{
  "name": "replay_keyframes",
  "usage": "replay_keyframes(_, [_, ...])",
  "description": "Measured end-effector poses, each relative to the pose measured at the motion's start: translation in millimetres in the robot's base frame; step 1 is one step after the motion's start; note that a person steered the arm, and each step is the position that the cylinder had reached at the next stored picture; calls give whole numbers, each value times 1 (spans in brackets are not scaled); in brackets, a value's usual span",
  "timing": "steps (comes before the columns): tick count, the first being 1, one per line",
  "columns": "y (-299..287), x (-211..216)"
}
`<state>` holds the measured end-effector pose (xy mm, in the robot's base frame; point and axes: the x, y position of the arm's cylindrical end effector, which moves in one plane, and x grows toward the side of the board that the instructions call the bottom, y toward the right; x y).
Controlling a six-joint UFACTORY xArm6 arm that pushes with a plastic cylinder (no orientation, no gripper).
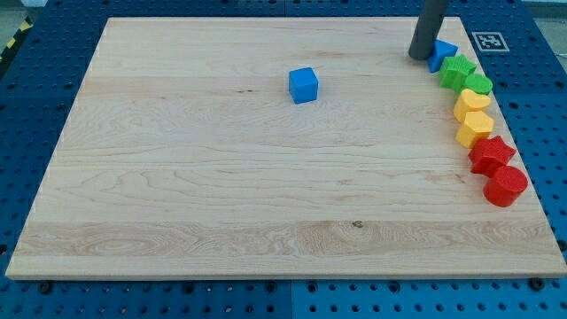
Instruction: Slide the blue cube up a bit
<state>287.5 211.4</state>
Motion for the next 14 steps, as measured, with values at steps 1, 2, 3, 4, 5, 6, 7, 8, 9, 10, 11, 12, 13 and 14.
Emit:
replay_keyframes(1, [6, 0])
replay_keyframes(2, [5, 1])
replay_keyframes(3, [-13, 26])
replay_keyframes(4, [-45, 55])
replay_keyframes(5, [-80, 86])
replay_keyframes(6, [-114, 109])
replay_keyframes(7, [-116, 109])
replay_keyframes(8, [-128, 119])
replay_keyframes(9, [-179, 130])
replay_keyframes(10, [-184, 130])
replay_keyframes(11, [-185, 130])
replay_keyframes(12, [-208, 122])
replay_keyframes(13, [-212, 110])
replay_keyframes(14, [-205, 100])
